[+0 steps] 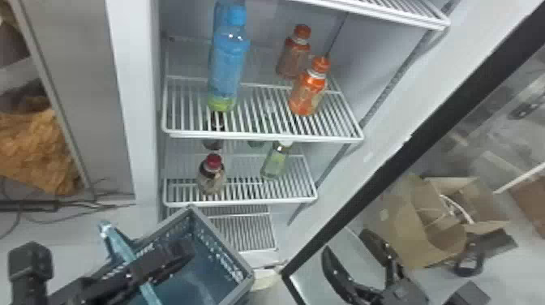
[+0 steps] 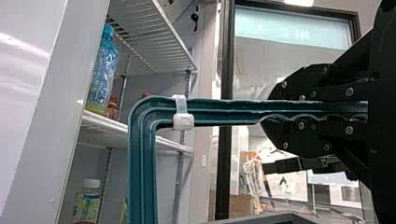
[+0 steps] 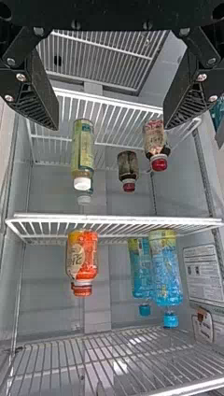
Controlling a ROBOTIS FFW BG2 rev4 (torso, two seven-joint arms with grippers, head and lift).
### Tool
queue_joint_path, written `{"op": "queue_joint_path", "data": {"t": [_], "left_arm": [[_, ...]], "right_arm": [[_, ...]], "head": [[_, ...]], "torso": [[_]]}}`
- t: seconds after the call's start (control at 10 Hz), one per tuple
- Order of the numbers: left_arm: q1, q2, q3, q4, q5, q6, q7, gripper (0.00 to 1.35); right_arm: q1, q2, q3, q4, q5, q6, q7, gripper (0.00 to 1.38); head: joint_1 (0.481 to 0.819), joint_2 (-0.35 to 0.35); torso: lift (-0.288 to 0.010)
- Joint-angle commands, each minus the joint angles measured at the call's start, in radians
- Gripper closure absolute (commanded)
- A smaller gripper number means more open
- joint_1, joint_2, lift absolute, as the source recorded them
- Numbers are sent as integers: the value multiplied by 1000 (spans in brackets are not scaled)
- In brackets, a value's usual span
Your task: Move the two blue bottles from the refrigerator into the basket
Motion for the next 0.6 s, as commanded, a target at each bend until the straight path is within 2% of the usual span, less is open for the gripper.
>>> {"op": "queue_joint_path", "data": {"t": [0.0,0.5], "left_arm": [[0,0,0,0,0,0,0,1202],[0,-2,2,0,0,0,0,1202]], "right_arm": [[-1,-1,1,2,0,0,0,226],[-40,-17,39,-7,-16,12,0,225]], "head": [[695,-350],[695,-350]], "torso": [[-10],[-10]]}}
